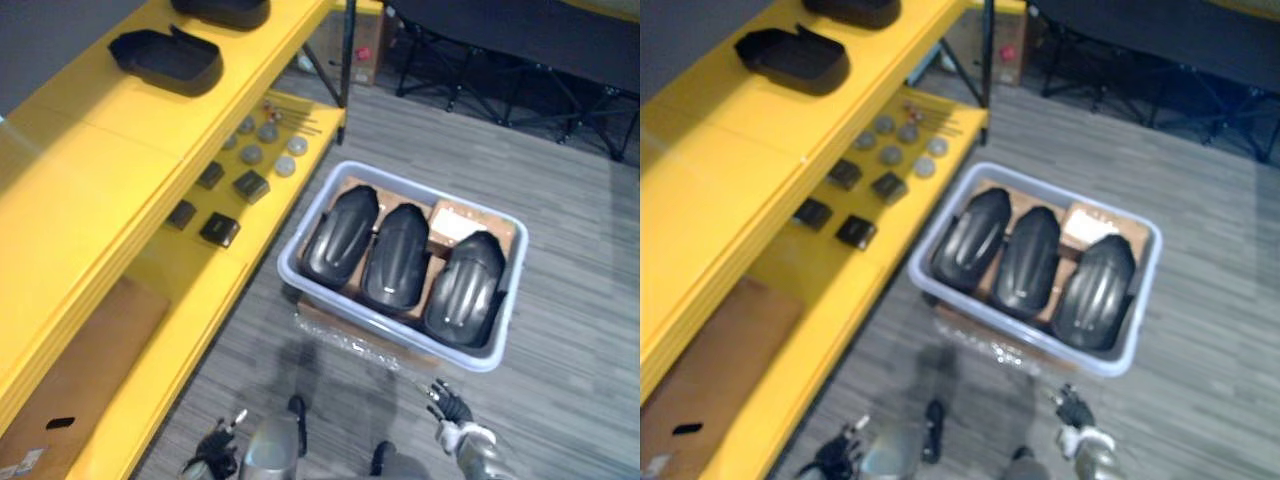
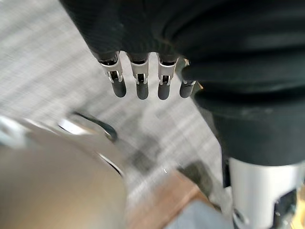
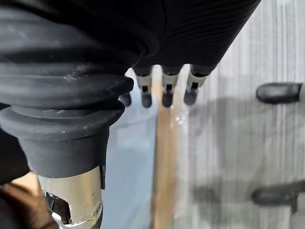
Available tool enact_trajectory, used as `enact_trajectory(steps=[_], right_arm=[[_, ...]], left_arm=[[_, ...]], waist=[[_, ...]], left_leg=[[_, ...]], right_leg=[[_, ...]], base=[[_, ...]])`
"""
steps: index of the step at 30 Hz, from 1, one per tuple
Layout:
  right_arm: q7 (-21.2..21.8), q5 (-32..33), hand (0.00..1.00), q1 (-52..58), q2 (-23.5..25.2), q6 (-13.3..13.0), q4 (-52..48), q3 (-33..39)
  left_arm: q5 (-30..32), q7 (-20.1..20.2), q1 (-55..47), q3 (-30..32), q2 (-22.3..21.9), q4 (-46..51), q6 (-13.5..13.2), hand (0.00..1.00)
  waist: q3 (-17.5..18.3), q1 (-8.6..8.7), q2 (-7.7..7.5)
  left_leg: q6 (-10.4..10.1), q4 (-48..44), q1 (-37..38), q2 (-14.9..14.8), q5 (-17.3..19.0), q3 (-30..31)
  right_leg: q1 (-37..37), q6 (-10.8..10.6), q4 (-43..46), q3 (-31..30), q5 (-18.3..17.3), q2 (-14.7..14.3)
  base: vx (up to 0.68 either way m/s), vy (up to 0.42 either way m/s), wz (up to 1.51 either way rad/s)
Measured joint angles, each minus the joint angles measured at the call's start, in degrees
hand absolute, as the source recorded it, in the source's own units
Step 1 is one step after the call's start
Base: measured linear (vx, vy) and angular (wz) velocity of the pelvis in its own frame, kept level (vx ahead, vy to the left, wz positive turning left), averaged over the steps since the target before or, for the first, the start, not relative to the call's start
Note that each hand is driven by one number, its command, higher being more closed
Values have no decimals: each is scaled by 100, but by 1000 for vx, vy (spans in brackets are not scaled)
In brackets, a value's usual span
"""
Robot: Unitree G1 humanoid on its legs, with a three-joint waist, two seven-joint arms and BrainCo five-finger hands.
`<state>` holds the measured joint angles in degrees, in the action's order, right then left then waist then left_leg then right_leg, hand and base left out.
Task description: Walk over and take plastic housings, then place them on the shelf
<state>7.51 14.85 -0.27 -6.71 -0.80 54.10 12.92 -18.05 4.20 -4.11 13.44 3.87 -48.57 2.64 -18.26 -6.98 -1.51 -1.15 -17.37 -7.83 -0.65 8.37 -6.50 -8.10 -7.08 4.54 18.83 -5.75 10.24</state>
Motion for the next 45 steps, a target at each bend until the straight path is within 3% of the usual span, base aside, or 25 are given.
enact_trajectory(steps=[6, 11, 14, 18, 22, 25, 33, 34, 41, 44, 45], right_arm=[[-105, 28, 0, 149, 68, 405, 192, -77], [-161, 187, 0, 598, 216, 720, 388, 271], [-164, 243, 0, 899, 254, 939, 535, 460], [-143, 362, 0, 1156, 345, 1105, 559, 562], [-103, 359, 0, 1192, 331, 1082, 554, 615], [-110, 357, 0, 1257, 299, 1063, 553, 596], [-145, 359, 0, 1262, 286, 899, 572, 379], [-128, 236, 0, 609, 289, 434, 736, 48], [-115, 238, 0, 511, 233, 433, 736, 49], [77, 131, 0, 447, 191, 331, 751, 36], [200, -48, 0, 368, 211, 159, 731, -92]], left_arm=[[42, -22, 7, -138, 34, -44, 2, 0], [64, -24, 34, -356, 259, -243, 125, 0], [96, -22, 126, -567, 247, -394, 164, 0], [85, -30, 346, -785, 229, -429, 242, 0], [48, -61, 424, -1020, 186, -433, 379, 0], [32, -81, 386, -1131, 103, -432, 411, 0], [47, -366, 282, -1236, 174, -445, 823, 0], [101, -765, 178, -1080, 258, -679, 1000, 0], [81, -721, 168, -934, 248, -660, 948, 0], [-4, -487, 92, -723, 223, -574, 700, 0], [-19, -409, 0, -675, 239, -440, 579, 0]], waist=[[23, 39, -33], [178, 285, -218], [317, 487, -225], [393, 624, -217], [480, 782, -91], [591, 784, -62], [735, 788, -112], [769, 782, -178], [620, 778, -121], [476, 734, -129], [436, 659, -102]], left_leg=[[-47, 433, 375, -47, -194, -47], [-62, 642, 690, -72, -206, -366], [-49, 926, 817, -40, -353, -515], [-62, 1379, 947, 31, -619, -521], [-60, 2234, 1333, 96, -1082, -388], [-92, 2247, 1333, 103, -1065, -333], [-70, 2249, 1281, 185, -1051, -202], [-19, 2220, 1496, 260, -936, -180], [26, 2250, 1430, 315, -987, -53], [47, 2249, 1161, 408, -1045, 146], [65, 2248, 1054, 445, -1072, 190]], right_leg=[[-164, 114, -204, -44, 355, -84], [-202, 117, -245, -349, 370, -59], [-140, 111, -303, -396, 402, -35], [-23, 111, -422, -492, 403, -24], [93, 107, -321, -472, 241, -44], [85, 81, -281, -470, 213, -53], [7, 82, -453, -516, 214, -28], [-308, -11, -558, -452, 289, -13], [-158, -35, -321, -312, 155, 96], [36, -114, -159, -99, 54, 219], [140, -127, -100, -33, 50, 268]], base=[[24, 5, -8], [-34, 3, -34], [-120, -9, -28], [-178, -35, -29], [-204, -25, -10], [-141, 14, 9], [-25, 41, 6], [0, 0, 0], [-25, 8, 8], [-64, 57, 45], [-23, 74, 30]])
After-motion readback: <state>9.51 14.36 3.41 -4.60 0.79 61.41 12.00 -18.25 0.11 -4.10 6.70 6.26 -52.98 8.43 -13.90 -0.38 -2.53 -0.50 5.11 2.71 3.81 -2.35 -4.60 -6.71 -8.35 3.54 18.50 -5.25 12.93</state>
